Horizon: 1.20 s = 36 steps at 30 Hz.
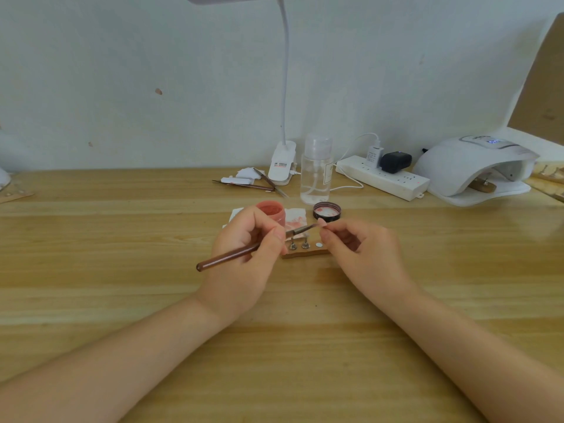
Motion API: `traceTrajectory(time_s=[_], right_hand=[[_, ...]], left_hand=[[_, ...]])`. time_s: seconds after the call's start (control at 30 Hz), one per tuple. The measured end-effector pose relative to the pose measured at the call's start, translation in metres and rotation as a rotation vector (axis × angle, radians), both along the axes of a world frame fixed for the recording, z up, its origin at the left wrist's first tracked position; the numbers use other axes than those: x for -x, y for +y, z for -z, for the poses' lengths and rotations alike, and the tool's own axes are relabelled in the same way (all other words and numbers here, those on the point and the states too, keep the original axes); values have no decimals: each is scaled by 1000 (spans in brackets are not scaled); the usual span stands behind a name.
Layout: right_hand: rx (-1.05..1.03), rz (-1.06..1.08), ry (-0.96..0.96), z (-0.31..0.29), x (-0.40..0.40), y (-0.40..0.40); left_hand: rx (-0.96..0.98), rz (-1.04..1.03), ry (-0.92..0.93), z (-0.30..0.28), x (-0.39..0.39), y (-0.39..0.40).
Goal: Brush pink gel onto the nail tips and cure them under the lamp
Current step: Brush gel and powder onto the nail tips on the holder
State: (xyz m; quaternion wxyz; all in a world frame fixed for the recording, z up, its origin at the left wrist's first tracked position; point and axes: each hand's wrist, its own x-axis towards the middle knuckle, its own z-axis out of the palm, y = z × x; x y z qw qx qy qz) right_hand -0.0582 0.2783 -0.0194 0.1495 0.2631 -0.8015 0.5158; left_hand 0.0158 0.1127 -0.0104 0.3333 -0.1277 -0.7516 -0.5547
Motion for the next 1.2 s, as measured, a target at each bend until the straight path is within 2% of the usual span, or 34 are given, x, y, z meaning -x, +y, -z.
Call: traceTrajectory(time_s=[0.23, 0.4, 0.5, 0.8, 1.2], right_hand=[[8, -9, 13, 1, 0, 0], [4, -8, -6, 0, -1, 1], [-8, 1, -18, -1, 0, 0], [-17, 23, 13, 0, 1, 0], [-45, 47, 50, -3, -2, 0]], left_hand=[[-45, 8, -59, 2, 3, 5], [9, 26, 16, 0, -3, 3], [-2, -10, -3, 0, -2, 3], [176, -49, 30, 0, -3, 6], [80, -33, -24, 2, -1, 8]])
